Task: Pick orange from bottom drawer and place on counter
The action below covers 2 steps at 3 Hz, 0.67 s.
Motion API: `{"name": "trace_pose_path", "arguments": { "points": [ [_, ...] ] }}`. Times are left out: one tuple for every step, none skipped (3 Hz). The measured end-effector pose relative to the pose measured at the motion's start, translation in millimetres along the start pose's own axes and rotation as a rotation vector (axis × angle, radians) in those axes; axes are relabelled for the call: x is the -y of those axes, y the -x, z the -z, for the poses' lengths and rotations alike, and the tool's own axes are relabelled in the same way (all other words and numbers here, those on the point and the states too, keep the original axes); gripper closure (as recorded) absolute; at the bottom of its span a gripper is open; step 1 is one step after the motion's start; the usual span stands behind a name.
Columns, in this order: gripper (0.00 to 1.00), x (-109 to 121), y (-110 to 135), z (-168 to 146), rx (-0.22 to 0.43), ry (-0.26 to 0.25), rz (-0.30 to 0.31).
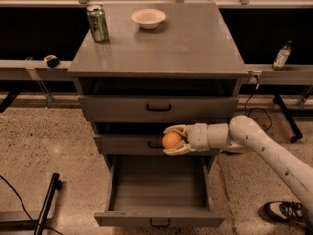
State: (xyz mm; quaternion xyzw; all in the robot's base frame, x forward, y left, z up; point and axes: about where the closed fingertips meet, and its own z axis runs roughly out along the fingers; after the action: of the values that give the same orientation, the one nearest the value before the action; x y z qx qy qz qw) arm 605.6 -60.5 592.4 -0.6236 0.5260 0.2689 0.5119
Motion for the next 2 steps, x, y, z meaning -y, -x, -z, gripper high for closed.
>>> {"name": "trace_pose_path", "arguments": {
  "points": [
    [1.0,32,80,31,0.048,-0.013,0.085],
    [1.0,52,149,56,0.04,-0.045,0.144]
  ]
}}
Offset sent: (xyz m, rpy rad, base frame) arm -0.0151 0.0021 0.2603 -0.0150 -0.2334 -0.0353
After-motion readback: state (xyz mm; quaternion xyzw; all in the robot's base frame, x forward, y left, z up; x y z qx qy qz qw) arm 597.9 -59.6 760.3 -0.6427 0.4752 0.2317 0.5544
